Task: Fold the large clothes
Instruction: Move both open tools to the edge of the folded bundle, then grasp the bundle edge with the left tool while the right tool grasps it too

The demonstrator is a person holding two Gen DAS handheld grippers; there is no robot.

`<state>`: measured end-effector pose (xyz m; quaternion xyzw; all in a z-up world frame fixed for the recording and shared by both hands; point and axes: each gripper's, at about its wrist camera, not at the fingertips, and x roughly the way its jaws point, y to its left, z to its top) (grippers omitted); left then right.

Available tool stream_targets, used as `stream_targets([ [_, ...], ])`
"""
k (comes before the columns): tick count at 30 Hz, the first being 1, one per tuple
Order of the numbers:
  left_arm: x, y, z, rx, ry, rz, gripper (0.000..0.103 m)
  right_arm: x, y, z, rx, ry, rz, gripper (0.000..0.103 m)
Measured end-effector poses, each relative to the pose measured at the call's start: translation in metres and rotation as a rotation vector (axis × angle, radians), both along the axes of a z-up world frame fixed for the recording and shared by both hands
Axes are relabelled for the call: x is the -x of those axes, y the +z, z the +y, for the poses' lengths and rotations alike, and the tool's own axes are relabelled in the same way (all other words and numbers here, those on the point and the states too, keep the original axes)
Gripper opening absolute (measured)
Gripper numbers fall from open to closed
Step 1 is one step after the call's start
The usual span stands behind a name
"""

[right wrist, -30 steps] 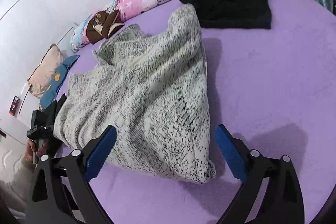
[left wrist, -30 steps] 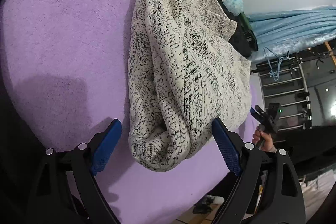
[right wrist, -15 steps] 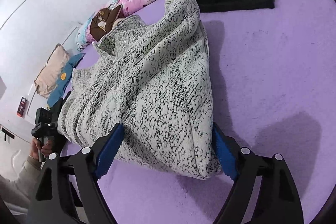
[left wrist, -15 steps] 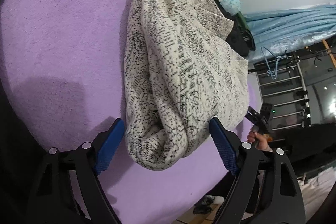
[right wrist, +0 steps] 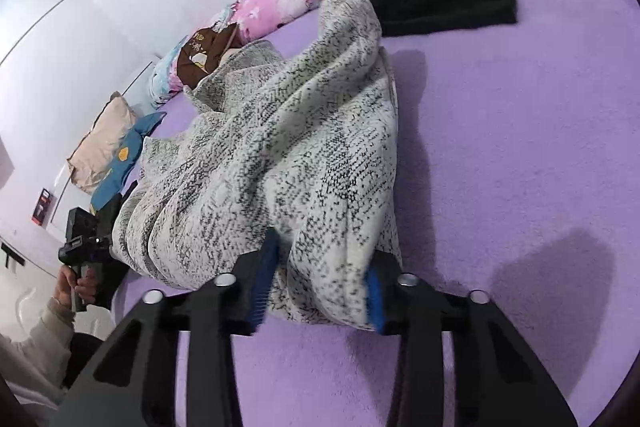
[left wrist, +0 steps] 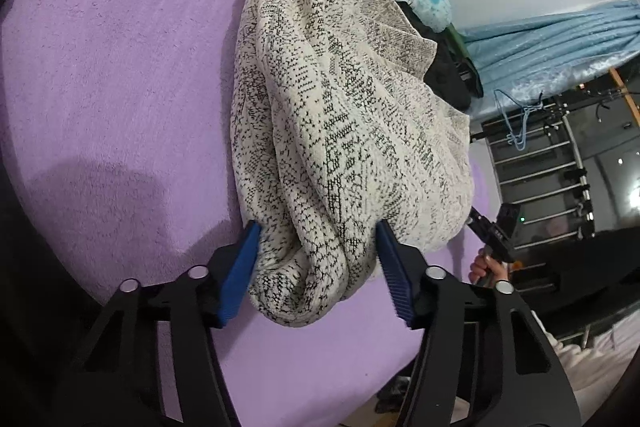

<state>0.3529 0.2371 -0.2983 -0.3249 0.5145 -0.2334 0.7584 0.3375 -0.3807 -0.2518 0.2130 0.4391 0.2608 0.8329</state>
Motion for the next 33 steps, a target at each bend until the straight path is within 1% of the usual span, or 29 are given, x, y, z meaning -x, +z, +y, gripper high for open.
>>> stream_targets([
  [2,0.000,-0.001,0.002,0.020,0.010,0.008,0.048,0.002,0.002,-0.001,-0.010,-0.013,-0.014,0.027],
  [4,-0.001,-0.001,0.006,0.040,0.017,0.014,0.043,0.002,0.003,-0.002,-0.025,-0.024,-0.020,0.025],
  [6,-0.001,-0.003,0.009,0.065,0.029,0.022,0.040,0.002,0.002,-0.003,-0.035,-0.032,-0.018,0.024],
  [9,0.000,-0.005,0.012,0.084,0.034,0.028,0.039,0.002,0.000,-0.005,-0.057,-0.045,-0.008,0.024],
  [14,0.001,-0.006,0.016,0.106,0.041,0.028,0.035,0.002,-0.002,-0.005,-0.050,-0.051,-0.012,0.024],
  [17,0.003,-0.006,0.018,0.106,0.039,0.024,0.035,0.002,-0.005,-0.008,-0.071,-0.057,-0.004,0.025],
  [18,0.003,-0.005,0.017,0.092,0.033,0.024,0.039,0.003,-0.005,-0.008,-0.071,-0.054,-0.008,0.026],
  [20,0.005,-0.007,0.019,0.096,0.031,0.037,0.041,0.002,-0.005,-0.007,-0.067,-0.052,-0.011,0.027],
  [22,0.007,-0.006,0.023,0.090,0.030,0.031,0.045,0.002,-0.005,-0.007,-0.065,-0.053,-0.011,0.027],
  [25,0.012,-0.003,0.025,0.075,0.021,0.010,0.045,0.001,-0.006,-0.007,-0.067,-0.055,-0.009,0.029],
  [33,0.018,0.000,0.031,0.069,0.011,-0.012,0.045,0.000,-0.007,-0.007,-0.064,-0.057,-0.008,0.030],
])
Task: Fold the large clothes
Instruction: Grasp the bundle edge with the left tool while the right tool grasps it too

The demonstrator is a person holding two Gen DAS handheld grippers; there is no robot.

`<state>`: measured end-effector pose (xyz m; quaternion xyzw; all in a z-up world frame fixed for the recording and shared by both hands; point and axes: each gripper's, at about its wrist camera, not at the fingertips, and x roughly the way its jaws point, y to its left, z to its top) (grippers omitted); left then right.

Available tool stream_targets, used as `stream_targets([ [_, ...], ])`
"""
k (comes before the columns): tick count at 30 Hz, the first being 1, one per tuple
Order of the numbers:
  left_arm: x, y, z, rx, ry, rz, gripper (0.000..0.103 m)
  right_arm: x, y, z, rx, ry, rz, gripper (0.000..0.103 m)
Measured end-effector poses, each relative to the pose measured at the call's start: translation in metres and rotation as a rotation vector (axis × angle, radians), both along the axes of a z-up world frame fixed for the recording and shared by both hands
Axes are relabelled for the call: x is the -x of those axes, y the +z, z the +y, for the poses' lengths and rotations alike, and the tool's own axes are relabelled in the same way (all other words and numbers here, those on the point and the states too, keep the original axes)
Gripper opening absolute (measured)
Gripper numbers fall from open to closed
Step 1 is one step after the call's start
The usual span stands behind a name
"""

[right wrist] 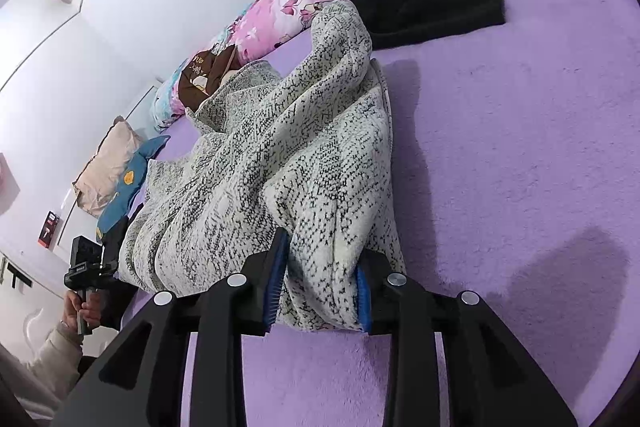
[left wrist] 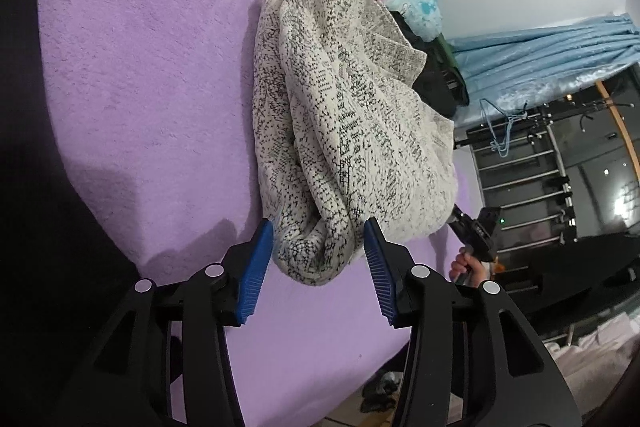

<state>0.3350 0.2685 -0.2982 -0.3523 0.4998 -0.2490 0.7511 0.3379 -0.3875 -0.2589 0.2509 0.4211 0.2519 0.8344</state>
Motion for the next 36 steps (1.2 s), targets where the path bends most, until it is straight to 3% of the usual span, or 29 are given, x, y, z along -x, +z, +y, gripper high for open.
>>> stream_targets([
  [14,-0.002,0.006,-0.023,-0.152,-0.122,-0.080,0.045,-0.001,-0.001,0.002,-0.001,0.005,0.000,0.031],
  [20,-0.009,0.001,-0.026,-0.155,-0.153,-0.091,0.031,-0.002,-0.002,0.002,-0.001,0.008,0.001,0.031],
  [27,-0.008,-0.006,-0.016,-0.051,-0.132,-0.062,0.022,-0.003,-0.004,-0.002,-0.043,-0.007,0.010,0.031],
  [30,-0.008,-0.011,-0.007,0.017,-0.092,-0.040,0.021,-0.002,-0.001,0.001,-0.013,-0.004,-0.003,0.028],
  [36,-0.004,-0.012,0.005,0.083,-0.030,-0.028,0.020,0.000,0.006,0.001,0.012,-0.037,-0.031,0.022],
])
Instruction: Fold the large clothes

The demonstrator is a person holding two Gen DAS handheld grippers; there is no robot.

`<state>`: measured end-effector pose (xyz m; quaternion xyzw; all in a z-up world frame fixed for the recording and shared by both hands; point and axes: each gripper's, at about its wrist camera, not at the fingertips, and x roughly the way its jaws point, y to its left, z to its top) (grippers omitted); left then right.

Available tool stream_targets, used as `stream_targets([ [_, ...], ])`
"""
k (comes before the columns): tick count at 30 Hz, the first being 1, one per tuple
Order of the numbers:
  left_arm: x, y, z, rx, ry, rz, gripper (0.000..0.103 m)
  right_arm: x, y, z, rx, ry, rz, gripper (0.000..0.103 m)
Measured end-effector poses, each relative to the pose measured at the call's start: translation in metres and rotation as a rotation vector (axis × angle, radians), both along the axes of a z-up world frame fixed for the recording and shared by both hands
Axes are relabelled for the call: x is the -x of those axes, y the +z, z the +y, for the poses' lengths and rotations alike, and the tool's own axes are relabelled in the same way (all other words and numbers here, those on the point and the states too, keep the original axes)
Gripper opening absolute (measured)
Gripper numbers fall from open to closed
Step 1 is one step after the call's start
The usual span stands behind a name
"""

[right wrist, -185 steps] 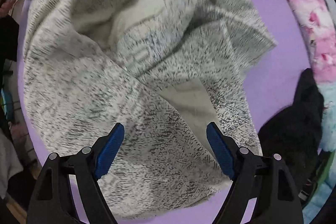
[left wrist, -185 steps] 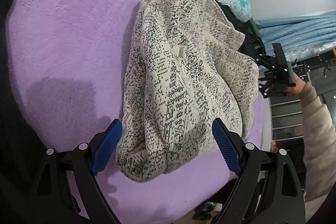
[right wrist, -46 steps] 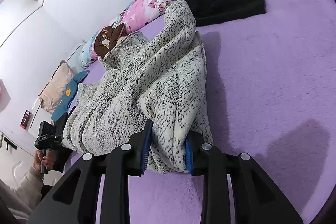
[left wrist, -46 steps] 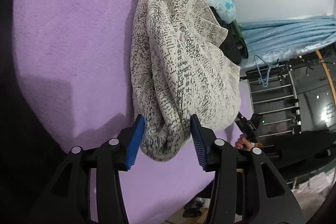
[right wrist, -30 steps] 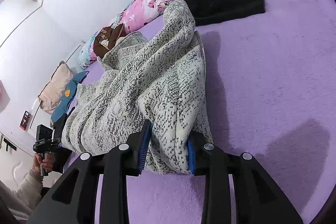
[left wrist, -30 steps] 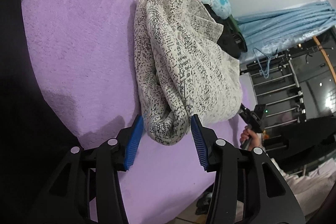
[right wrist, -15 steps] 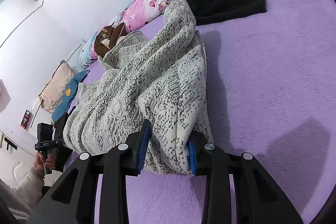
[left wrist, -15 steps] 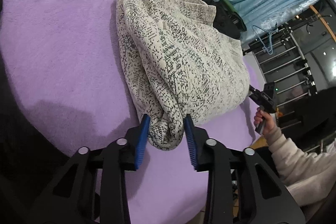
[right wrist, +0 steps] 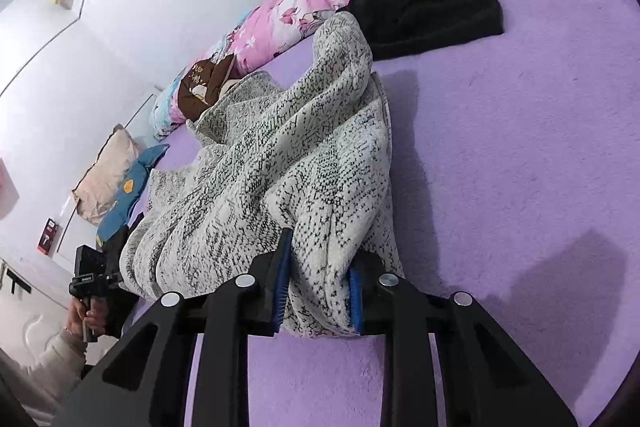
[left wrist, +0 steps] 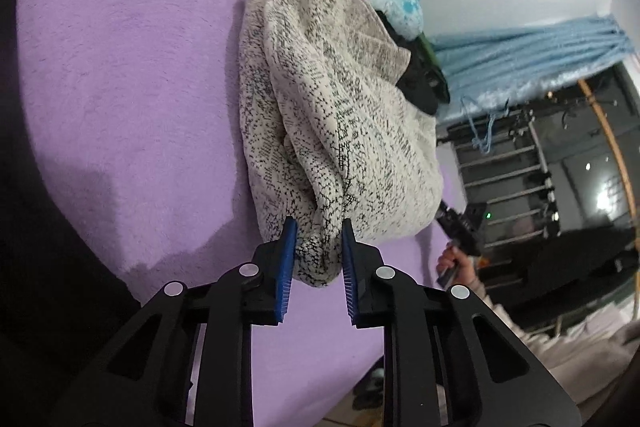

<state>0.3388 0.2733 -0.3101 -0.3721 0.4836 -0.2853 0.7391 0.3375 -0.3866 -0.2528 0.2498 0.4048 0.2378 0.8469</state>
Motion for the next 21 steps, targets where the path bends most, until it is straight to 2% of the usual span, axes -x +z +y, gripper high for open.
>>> stream_targets([
  [5,0.005,0.003,0.009,0.027,0.050,-0.005,0.016,0.001,0.006,-0.003,-0.008,-0.033,-0.030,0.017],
  [7,0.007,0.002,0.019,0.061,0.085,0.002,0.014,0.002,0.007,-0.004,-0.014,-0.043,-0.030,0.017],
  [10,0.008,0.003,0.016,0.009,0.073,0.001,0.012,0.004,0.009,-0.007,0.006,-0.086,-0.036,0.009],
  [12,0.009,0.003,0.021,0.025,0.103,0.009,0.007,0.004,0.004,-0.017,-0.049,-0.112,-0.003,0.009],
  [13,0.009,0.004,0.023,0.021,0.112,0.009,0.000,0.004,0.003,-0.015,-0.010,-0.102,0.002,0.009],
  [14,0.011,0.005,0.028,-0.020,0.150,0.015,0.000,0.005,0.005,-0.011,0.027,-0.089,-0.011,0.009],
  [16,0.017,0.001,0.046,-0.010,0.214,0.039,0.000,0.004,0.006,-0.011,0.019,-0.082,-0.005,0.009],
  [17,0.020,0.001,0.051,0.021,0.217,0.034,0.000,0.004,0.005,-0.012,0.016,-0.079,-0.003,0.009],
  [19,0.021,0.009,0.046,0.025,0.187,-0.003,0.000,0.002,0.004,-0.012,0.005,-0.077,0.006,0.010],
  [21,0.019,0.015,0.035,0.008,0.149,-0.018,0.000,0.002,0.002,-0.015,-0.017,-0.083,0.025,0.016],
])
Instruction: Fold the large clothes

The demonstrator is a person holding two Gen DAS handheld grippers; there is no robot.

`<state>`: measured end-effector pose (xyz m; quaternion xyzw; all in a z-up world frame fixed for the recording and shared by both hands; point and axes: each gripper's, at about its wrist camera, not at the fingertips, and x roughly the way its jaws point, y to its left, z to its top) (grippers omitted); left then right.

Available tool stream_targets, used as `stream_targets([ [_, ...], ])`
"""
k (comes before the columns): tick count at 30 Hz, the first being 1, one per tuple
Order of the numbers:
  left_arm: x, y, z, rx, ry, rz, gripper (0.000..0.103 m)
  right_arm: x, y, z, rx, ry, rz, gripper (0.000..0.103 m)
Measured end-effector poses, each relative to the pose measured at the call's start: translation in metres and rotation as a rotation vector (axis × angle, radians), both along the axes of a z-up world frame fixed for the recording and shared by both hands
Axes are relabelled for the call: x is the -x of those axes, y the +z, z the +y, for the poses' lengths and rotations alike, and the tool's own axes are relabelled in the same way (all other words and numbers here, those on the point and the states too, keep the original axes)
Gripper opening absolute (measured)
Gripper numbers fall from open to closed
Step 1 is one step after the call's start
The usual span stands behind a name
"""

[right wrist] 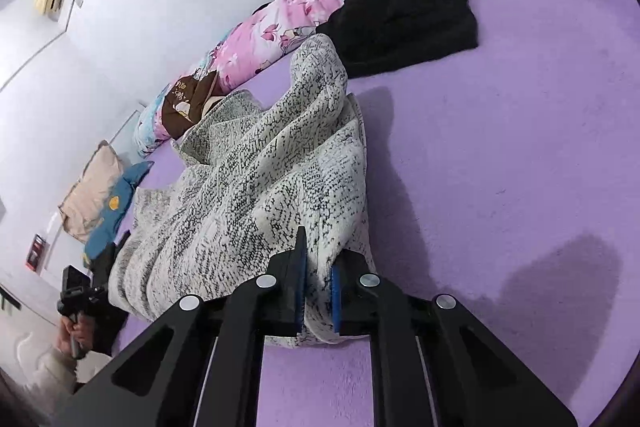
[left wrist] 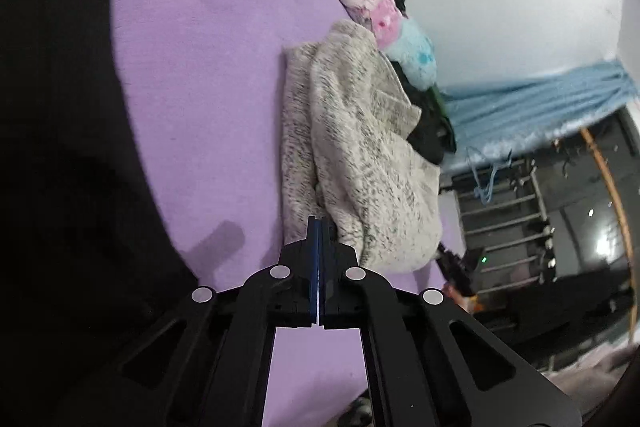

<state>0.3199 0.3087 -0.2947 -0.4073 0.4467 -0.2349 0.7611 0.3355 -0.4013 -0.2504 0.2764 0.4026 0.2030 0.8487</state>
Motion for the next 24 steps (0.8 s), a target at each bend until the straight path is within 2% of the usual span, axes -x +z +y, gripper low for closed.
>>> stream_targets([
  [1,-0.003,0.003,-0.007,0.000,-0.026,-0.006,0.000,-0.002,-0.002,0.000,-0.003,-0.006,0.011,0.022],
  [3,-0.008,0.011,-0.021,-0.033,-0.059,-0.017,0.000,-0.001,-0.003,-0.001,-0.001,-0.027,0.039,0.054],
  [4,-0.011,0.014,-0.028,-0.048,-0.079,-0.018,0.000,0.002,-0.001,-0.004,0.010,-0.054,0.046,0.075],
  [7,-0.018,0.018,-0.040,-0.094,-0.089,-0.003,0.001,0.009,0.008,-0.010,-0.028,-0.060,0.013,0.076],
  [11,-0.024,0.018,-0.050,-0.105,-0.096,0.001,0.003,0.008,0.015,-0.002,-0.029,-0.032,-0.022,0.089],
  [17,-0.030,0.008,-0.062,-0.104,-0.098,0.029,0.012,-0.013,-0.011,0.016,-0.026,0.037,0.064,0.089],
  [21,-0.033,0.006,-0.063,-0.097,-0.095,0.033,0.018,-0.014,-0.012,0.025,-0.004,0.077,0.037,0.081],
  [24,-0.035,0.005,-0.063,-0.077,-0.089,0.042,0.019,-0.014,-0.011,0.022,-0.034,0.085,0.032,0.069],
])
